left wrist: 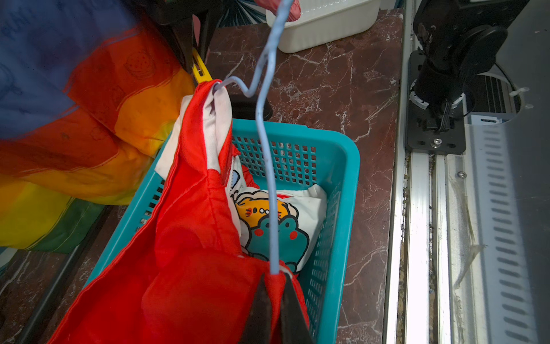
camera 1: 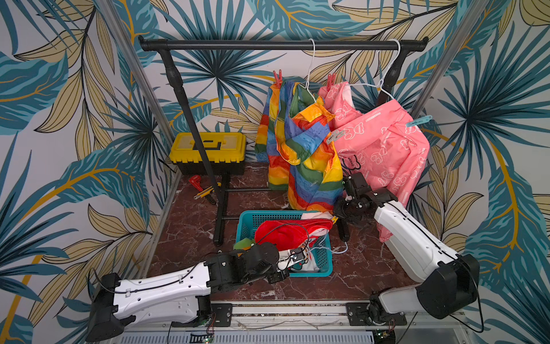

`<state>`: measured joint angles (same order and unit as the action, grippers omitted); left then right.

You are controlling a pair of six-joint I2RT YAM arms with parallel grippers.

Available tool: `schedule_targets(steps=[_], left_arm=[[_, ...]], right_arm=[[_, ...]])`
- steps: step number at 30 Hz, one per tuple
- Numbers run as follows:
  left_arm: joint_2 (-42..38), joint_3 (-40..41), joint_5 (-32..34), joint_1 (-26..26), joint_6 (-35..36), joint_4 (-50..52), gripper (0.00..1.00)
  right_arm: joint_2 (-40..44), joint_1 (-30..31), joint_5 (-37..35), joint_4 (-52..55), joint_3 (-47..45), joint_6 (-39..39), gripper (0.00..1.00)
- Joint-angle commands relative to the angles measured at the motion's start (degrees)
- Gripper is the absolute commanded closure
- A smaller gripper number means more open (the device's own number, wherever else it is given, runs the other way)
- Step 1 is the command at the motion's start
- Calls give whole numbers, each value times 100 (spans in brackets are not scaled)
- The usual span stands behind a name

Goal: Remove the clothespins securing jackets to the hanger
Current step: Remove the clothespin from the hanger.

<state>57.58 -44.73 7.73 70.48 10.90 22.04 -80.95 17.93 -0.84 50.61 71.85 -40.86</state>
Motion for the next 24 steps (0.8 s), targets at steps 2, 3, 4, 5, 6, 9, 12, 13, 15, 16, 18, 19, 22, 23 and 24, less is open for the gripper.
schedule_targets(steps=[2,3,4,5,6,9,12,13,15,16,18,19,22,23,24], left_arm=[[14,-141,13,19,-91,-176,100],[7,-141,24,21,-105,-174,100],[-1,-134,46,16,-117,-179,100],[-16,-125,74,19,-135,-181,100],[-37,-115,105,19,-153,-174,100],[-106,-106,131,14,-197,-179,100],[-157,-64,183,9,-252,-175,100],[-183,-31,216,9,-277,-174,100],[-241,16,320,14,-335,-171,100],[-271,26,375,2,-357,-166,100],[-352,26,466,-6,-425,-174,100],[-390,34,472,-39,-454,-181,100],[-450,61,406,-207,-549,-181,100],[-429,61,390,-258,-565,-172,100],[-408,48,375,-280,-575,-161,100]], right_arm=[[186,-9,-80,88,-150,-17,90],[222,-14,-116,112,-144,-3,93],[251,-9,-158,132,-130,1,96],[293,-9,-224,151,-120,15,98],[344,-9,-262,151,-124,39,100],[439,-9,-386,154,-111,102,100],[597,-26,-676,337,13,101,100],[684,-40,-718,384,55,102,100],[971,-58,-788,457,92,99,100],[1110,-71,-830,512,97,79,100],[1499,-125,-998,730,87,11,100],[1690,-152,-1094,830,68,-35,100],[2376,-236,-1228,899,-129,-22,100],[2500,-278,-1363,1037,-131,-19,100],[2554,-327,-1502,1204,-146,-18,100]])
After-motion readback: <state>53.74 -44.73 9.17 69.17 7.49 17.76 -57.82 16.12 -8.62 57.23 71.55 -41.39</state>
